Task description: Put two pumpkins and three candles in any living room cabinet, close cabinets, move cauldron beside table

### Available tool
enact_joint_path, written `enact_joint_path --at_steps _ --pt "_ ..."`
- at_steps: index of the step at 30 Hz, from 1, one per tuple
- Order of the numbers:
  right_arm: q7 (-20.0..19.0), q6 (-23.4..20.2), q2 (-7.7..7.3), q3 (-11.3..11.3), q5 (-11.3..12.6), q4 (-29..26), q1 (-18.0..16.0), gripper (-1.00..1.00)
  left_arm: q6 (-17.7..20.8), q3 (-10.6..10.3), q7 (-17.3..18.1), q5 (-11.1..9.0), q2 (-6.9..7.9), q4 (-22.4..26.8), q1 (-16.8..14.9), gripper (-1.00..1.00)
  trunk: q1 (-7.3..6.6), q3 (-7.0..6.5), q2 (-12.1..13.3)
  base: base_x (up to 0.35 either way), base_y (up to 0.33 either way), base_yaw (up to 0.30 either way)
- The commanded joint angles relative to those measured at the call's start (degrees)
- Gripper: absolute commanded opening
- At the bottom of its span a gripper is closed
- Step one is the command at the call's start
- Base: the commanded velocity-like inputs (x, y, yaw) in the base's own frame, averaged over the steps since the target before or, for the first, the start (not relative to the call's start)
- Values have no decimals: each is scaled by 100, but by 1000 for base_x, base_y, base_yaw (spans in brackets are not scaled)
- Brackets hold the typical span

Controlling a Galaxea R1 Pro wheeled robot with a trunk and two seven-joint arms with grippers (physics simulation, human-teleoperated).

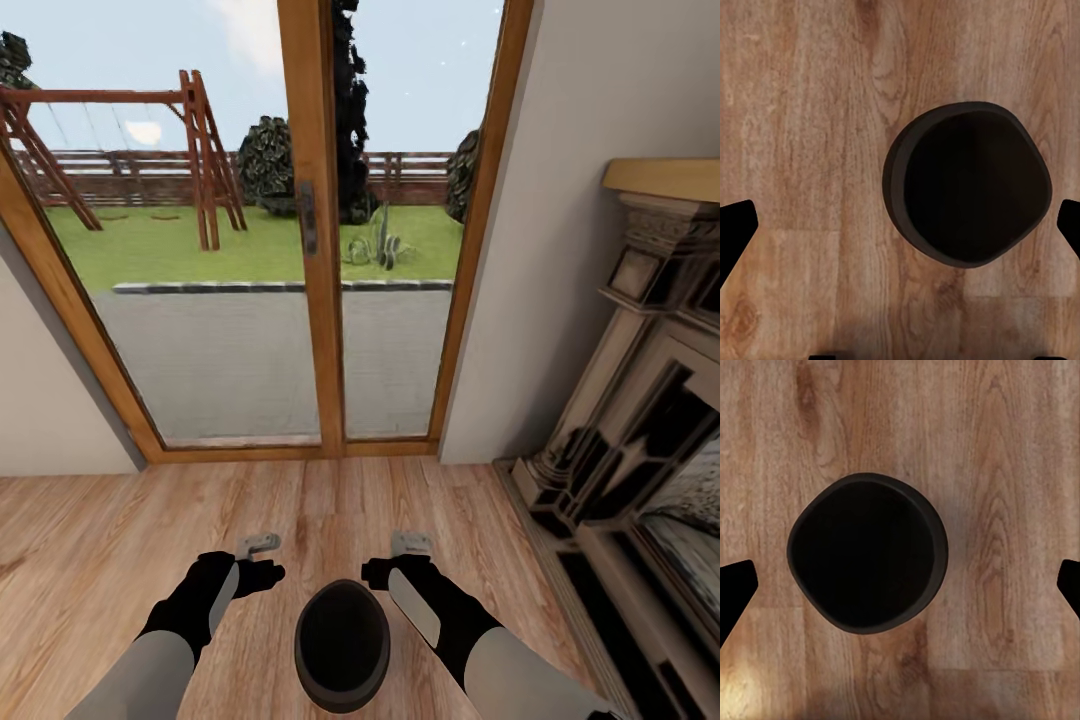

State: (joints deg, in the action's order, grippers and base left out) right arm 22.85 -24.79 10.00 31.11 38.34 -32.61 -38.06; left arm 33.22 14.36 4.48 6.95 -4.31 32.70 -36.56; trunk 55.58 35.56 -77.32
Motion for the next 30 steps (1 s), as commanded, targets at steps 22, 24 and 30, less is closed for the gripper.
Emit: enact_joint_path --at_steps 22,24,30 --pt "0 9 0 0 -2 18 0 100 -43 5 -52 0 -17 -35 1 100 484 395 -884 0 0 0" --pt "0 9 0 0 -2 22 0 100 -44 5 -52 3 -17 -35 0 100 528 431 -964 0 0 0" --pt "0 9 0 0 -2 23 0 100 -56 5 -72 8 -25 -35 2 100 660 539 -1205 0 0 0"
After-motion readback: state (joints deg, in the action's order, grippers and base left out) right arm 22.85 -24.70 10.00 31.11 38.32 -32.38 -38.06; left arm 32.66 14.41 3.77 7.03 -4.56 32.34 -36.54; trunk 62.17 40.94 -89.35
